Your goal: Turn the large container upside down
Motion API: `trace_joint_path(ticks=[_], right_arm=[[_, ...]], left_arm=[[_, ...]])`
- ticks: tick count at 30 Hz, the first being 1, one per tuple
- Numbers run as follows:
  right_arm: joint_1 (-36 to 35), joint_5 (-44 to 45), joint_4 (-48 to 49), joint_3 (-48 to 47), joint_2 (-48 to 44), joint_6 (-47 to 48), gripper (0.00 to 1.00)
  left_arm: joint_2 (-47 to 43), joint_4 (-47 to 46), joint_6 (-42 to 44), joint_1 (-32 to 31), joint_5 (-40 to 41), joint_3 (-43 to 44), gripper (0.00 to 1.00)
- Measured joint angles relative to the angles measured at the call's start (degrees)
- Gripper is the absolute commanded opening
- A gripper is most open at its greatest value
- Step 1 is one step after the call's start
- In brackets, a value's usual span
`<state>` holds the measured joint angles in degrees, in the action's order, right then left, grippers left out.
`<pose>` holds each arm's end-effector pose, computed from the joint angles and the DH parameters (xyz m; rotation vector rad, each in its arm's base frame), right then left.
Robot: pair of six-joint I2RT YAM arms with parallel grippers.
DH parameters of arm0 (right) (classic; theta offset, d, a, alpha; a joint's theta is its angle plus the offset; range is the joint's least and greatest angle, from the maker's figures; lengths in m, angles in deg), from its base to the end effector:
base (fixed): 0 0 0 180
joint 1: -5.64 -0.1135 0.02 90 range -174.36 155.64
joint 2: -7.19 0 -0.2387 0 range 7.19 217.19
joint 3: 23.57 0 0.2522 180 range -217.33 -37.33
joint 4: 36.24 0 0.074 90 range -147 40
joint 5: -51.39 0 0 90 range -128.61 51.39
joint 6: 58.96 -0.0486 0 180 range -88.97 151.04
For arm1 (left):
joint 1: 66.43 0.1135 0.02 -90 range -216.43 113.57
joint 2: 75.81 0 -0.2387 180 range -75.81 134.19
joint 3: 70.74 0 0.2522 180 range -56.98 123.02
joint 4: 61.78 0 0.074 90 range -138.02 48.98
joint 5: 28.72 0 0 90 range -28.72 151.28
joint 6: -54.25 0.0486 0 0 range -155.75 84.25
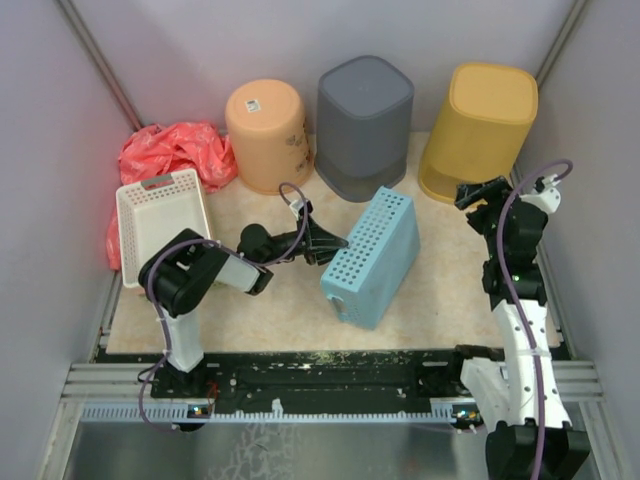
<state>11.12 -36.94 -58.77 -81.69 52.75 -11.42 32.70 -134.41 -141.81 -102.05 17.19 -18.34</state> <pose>0.2186 -0.0224 0.3175 0.7371 1.6046 0.4457 0.2574 -0.2260 0.1615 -0.2280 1.9292 -2.3878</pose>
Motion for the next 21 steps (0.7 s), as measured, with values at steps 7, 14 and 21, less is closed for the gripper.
trace_joint_path(ticks=[7, 14, 21], right_arm=[[-0.3, -3.0, -5.2, 0.0, -5.0, 0.3, 0.76], [-2.0, -6.3, -8.0, 0.1, -7.1, 0.5, 0.75], [-2.1, -6.5, -14.9, 0.1, -6.8, 4.4, 0.76]], left_arm=[[3.1, -0.5, 3.8, 0.3, -0.4, -2.4, 0.53], [3.3, 5.0, 10.9, 2.0, -0.5, -3.9, 0.52], [-1.1, 18.3, 20.7, 2.4, -0.7, -2.0, 0.54]])
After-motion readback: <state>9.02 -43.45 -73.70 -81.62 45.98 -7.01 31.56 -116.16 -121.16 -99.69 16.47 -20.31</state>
